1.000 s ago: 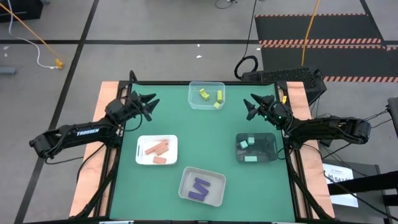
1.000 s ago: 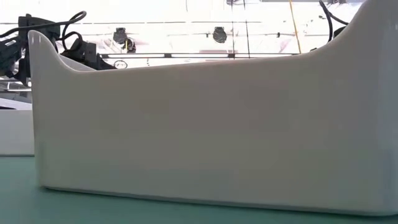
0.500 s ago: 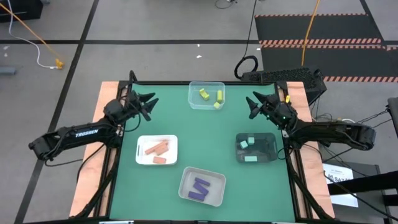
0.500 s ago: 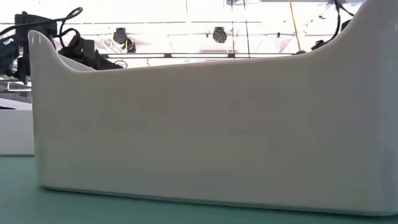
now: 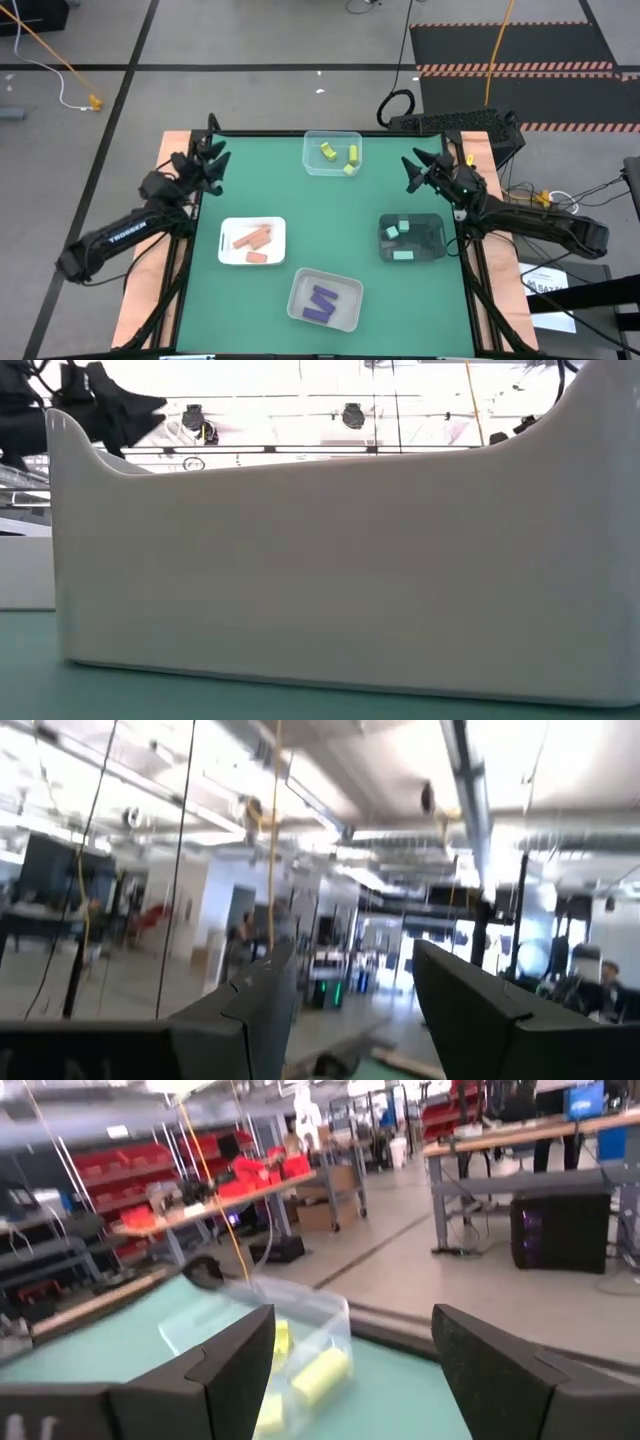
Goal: Sort & place blocks by color
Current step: Return to home position
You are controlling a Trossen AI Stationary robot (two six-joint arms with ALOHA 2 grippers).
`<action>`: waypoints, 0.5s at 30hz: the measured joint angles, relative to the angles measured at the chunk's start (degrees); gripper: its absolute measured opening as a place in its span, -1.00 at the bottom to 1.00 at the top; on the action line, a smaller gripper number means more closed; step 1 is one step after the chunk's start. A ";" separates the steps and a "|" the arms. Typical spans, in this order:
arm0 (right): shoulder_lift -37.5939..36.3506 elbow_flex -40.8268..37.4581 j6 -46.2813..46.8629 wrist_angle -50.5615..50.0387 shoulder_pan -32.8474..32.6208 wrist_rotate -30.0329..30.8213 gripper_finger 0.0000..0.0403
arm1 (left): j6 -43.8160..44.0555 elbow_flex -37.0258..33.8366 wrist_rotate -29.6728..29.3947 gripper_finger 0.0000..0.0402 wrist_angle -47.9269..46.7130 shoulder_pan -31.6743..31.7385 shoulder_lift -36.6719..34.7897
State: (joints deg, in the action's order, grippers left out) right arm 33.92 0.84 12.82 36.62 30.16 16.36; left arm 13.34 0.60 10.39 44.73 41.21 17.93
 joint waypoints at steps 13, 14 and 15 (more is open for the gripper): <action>-16.36 0.00 0.00 -21.03 0.01 0.00 0.30 | 0.00 0.00 0.00 0.00 0.03 0.02 -10.95; -18.08 0.00 0.00 -21.82 0.01 0.00 0.30 | 0.00 0.00 0.00 0.00 0.04 0.02 -11.56; -19.74 0.00 0.00 -22.61 0.13 -0.02 0.30 | 0.00 0.00 0.00 0.00 0.04 0.06 -12.10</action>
State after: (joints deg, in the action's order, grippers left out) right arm 14.19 0.84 12.82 14.01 30.29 16.34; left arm 13.34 0.60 10.39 44.77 41.27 5.83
